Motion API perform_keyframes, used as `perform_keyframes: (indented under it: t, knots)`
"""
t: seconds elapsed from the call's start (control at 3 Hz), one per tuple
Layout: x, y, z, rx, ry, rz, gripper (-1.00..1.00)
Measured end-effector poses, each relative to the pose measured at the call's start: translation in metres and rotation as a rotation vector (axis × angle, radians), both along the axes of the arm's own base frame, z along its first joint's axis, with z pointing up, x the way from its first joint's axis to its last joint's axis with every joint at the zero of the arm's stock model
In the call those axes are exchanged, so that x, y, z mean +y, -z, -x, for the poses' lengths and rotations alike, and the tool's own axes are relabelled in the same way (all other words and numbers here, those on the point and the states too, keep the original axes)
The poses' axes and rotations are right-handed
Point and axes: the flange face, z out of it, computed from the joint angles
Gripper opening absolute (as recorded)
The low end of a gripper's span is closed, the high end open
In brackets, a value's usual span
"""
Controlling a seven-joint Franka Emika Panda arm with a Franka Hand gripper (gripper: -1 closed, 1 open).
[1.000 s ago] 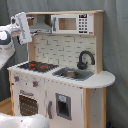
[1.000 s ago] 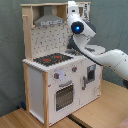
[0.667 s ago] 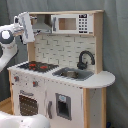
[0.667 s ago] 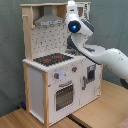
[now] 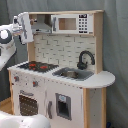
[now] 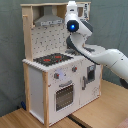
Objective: Play with the kitchen
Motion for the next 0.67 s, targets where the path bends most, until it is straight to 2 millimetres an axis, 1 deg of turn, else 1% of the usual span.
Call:
perform_keyframes:
  t: [0.33, 0.67]
  knots:
    - [-0.04, -0.001, -0.045, -0.005, 0.071, -0.014, -1.0]
    - [-0.035, -0.003, -0.06, -0.015, 0.072, 0.0, -1.0]
